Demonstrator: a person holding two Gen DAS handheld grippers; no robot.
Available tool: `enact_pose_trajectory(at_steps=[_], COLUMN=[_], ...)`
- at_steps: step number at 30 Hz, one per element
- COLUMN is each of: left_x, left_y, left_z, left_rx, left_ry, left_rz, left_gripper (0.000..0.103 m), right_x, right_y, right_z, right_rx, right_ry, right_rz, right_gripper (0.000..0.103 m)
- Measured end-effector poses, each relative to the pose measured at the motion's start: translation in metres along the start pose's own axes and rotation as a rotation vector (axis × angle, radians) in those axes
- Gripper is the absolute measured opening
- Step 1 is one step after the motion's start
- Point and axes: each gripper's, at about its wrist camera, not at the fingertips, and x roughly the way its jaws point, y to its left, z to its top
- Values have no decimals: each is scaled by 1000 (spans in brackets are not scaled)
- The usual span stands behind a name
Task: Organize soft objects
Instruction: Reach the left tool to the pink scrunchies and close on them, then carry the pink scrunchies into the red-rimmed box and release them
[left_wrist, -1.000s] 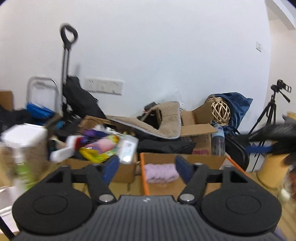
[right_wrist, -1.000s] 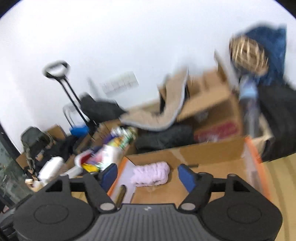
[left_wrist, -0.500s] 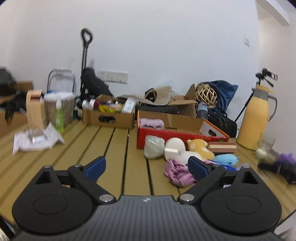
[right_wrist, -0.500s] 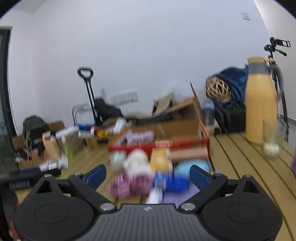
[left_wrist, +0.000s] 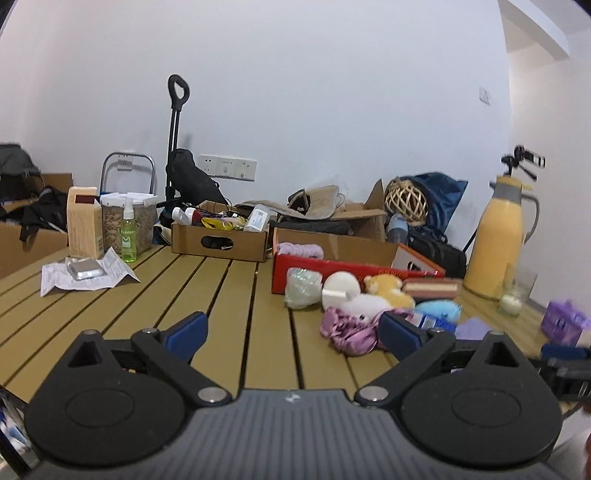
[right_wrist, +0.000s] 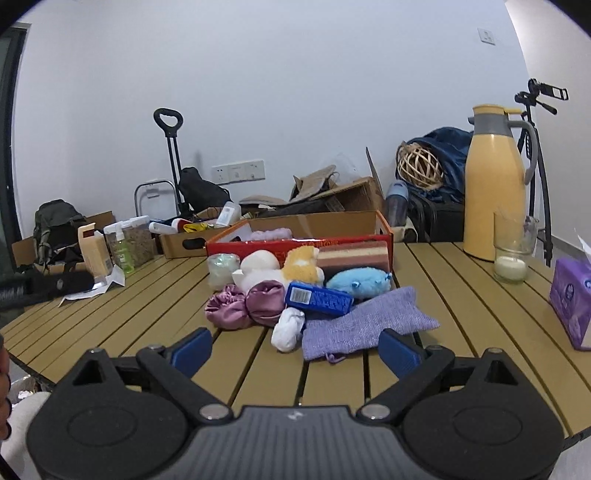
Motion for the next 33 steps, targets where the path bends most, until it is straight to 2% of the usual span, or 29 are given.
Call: enact_pose_trajectory(at_steps=[7,11,14,18,21,23,24,25,27,29,30,31,32,33], left_x=[22,48,69,98,118,134,143,153,168,181,187,193,196,197], left_y=[-8,-24,-35,-42,-42,-33,-27,-20,-8,-2,-3,-2,-1,4], left_z=[-10,-13,-11,-5,-3,-4,-5,-6,-7,-5,-5,-6,-8,-9], left_rx=[-11,25,35,15,10,-34,-72,-109,-167,-192,-189,-197,-213,-244], left_ry=[17,49,66,76,91,145,179,212,260,285,309,337,356,362], left_rz=[-24,-54,-90,-133,-153,-181,-193,-202,-233,-251,-258,-277,-302,-320], left_gripper=[101,103,103,102,101,95,84,68,59,58,47,33,27,25], right_x=[3,19,40,77,96,109,115,121,133,146,152,157,161,169], right_y=[-10,-24,-34,-46,-44,-36,-31,-25,-15,-2,6,16,22,29], right_z=[1,13,24,35,41,40,40,39,39,44,47,50,53,55], right_rx=[-6,7,18,67,68,32,10,-5,-27,-74,-115,-168,-206,-245], right_ry=[-20,-6,7,61,76,88,97,109,121,129,121,103,97,117], right_rz=[5,6,20,57,93,136,160,183,215,187,157,134,128,126], right_gripper=[97,97,97,91,89,79,70,63,56,53,51,45,38,24])
